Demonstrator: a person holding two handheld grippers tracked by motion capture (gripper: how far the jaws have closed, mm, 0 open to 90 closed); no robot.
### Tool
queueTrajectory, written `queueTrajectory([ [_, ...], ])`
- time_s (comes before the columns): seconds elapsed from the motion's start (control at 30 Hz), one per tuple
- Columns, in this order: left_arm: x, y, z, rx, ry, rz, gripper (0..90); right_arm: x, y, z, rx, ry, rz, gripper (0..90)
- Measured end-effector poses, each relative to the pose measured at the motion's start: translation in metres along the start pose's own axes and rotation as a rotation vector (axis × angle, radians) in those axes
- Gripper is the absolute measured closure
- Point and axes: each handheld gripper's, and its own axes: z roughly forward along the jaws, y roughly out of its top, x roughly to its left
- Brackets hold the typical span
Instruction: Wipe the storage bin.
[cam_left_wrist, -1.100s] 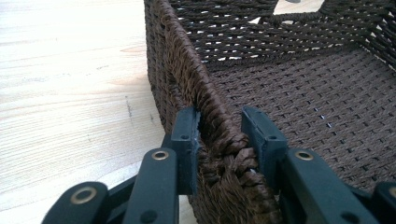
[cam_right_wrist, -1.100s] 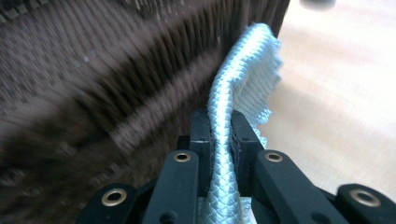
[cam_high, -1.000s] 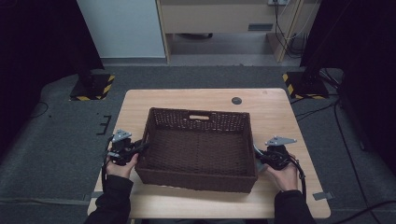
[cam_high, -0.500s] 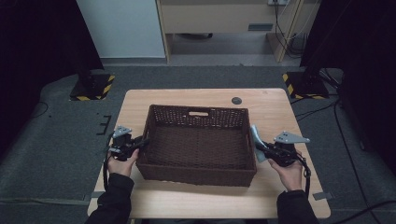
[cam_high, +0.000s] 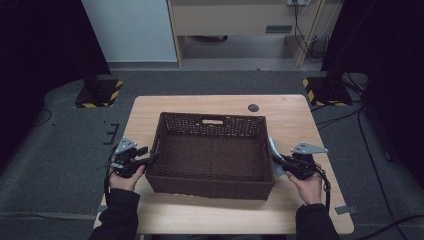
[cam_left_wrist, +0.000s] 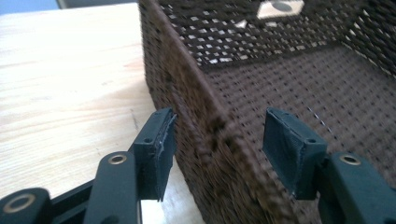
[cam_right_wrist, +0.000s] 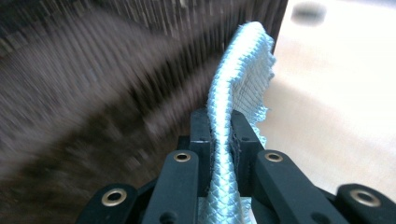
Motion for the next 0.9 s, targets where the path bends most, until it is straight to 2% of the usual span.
queueTrajectory([
  [0.03, 0.0, 0.0, 0.0, 0.0, 0.0, 0.0, 42.6, 0.0, 0.0, 0.0, 0.0, 0.0, 0.0, 83.0],
  [0.1, -0.002, -0.003, 0.002, 0.018, 0.0, 0.01, 43.9, 0.003, 0.003, -0.011, -0.055, 0.003, -0.013, 83.0],
  [0.13, -0.002, -0.003, 0.002, 0.024, 0.007, 0.012, 43.9, 0.003, 0.003, -0.011, -0.055, 0.003, -0.013, 83.0],
  [0.17, -0.002, -0.004, 0.003, 0.025, 0.006, 0.006, 44.7, 0.003, 0.002, -0.01, -0.045, 0.002, -0.017, 83.0],
  [0.2, -0.001, -0.004, 0.003, 0.03, 0.004, 0.009, 45.7, 0.003, -0.002, -0.004, 0.002, -0.01, -0.012, 83.0],
  [0.23, -0.001, -0.005, 0.003, 0.034, 0.003, 0.008, 45.7, 0.003, -0.002, -0.004, 0.002, -0.01, -0.012, 83.0],
  [0.37, -0.001, -0.006, 0.004, 0.031, -0.019, 0.003, 52.1, 0.004, -0.012, 0.01, 0.091, -0.009, 0.01, 83.0],
  [0.4, -0.001, -0.006, 0.005, 0.029, -0.037, 0.004, 54.1, 0.004, -0.013, 0.011, 0.098, -0.002, 0.012, 83.1],
  [0.5, -0.002, -0.006, 0.005, 0.026, -0.035, 0.001, 56.8, 0.006, -0.016, 0.013, 0.11, 0.006, 0.008, 83.1],
  [0.63, -0.004, -0.005, 0.004, 0.026, -0.006, -0.012, 63.3, 0.011, -0.024, 0.023, 0.159, 0.018, 0.021, 83.1],
  [0.7, -0.006, -0.003, 0.005, 0.018, 0.028, -0.024, 65.4, 0.011, -0.025, 0.025, 0.169, 0.023, 0.017, 83.1],
  [0.77, -0.005, -0.002, 0.006, 0.015, 0.024, -0.031, 66.1, 0.011, -0.024, 0.025, 0.168, 0.025, 0.025, 83.1],
  [0.8, -0.004, -0.002, 0.007, 0.014, 0.02, -0.036, 66.2, 0.011, -0.021, 0.022, 0.149, 0.019, 0.021, 83.1],
  [0.9, -0.004, -0.002, 0.007, 0.013, 0.022, -0.041, 66.4, 0.01, -0.007, 0.004, 0.012, 0.028, 0.03, 83.1],
])
